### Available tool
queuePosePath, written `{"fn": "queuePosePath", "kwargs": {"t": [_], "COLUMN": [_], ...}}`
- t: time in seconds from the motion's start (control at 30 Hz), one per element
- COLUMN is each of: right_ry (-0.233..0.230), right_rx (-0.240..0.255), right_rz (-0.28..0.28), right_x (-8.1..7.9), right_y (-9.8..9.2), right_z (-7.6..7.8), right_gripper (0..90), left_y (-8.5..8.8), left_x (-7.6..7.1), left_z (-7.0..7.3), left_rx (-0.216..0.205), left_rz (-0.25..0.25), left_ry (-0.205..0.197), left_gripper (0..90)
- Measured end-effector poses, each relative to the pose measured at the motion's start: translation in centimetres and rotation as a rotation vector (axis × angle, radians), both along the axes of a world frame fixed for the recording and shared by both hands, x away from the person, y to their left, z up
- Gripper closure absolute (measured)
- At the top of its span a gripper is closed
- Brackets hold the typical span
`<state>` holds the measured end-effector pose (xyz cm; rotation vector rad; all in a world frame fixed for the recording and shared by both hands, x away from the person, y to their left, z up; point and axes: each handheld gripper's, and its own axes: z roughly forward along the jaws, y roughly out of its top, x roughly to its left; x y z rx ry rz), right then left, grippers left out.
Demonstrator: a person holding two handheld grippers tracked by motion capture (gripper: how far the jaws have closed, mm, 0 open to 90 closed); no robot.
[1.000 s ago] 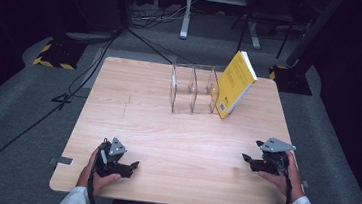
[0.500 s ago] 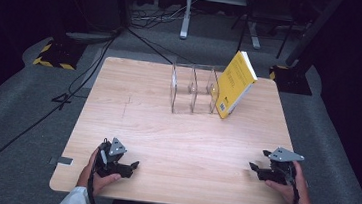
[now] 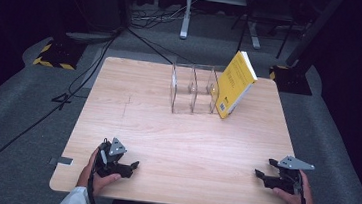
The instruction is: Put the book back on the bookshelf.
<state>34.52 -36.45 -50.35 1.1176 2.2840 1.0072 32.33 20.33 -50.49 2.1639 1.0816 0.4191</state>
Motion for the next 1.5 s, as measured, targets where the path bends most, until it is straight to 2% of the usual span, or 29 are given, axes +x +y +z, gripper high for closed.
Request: {"fn": "queuePosePath", "kwargs": {"t": [0.13, 1.5], "right_ry": [0.033, 0.029], "right_rx": [0.024, 0.021], "right_rz": [-0.037, -0.04], "right_x": [-0.58, -0.78], "right_y": [-0.7, -0.71], "right_z": [-0.06, -0.07], "right_gripper": [23.1, 22.4], "left_y": [0.04, 0.06], "left_x": [-0.15, 0.06], "left_z": [-0.01, 0.02], "left_rx": [0.001, 0.004], "left_rz": [0.006, -0.012], "left_ry": [0.0, 0.002], "left_gripper": [15.4, 14.9]}}
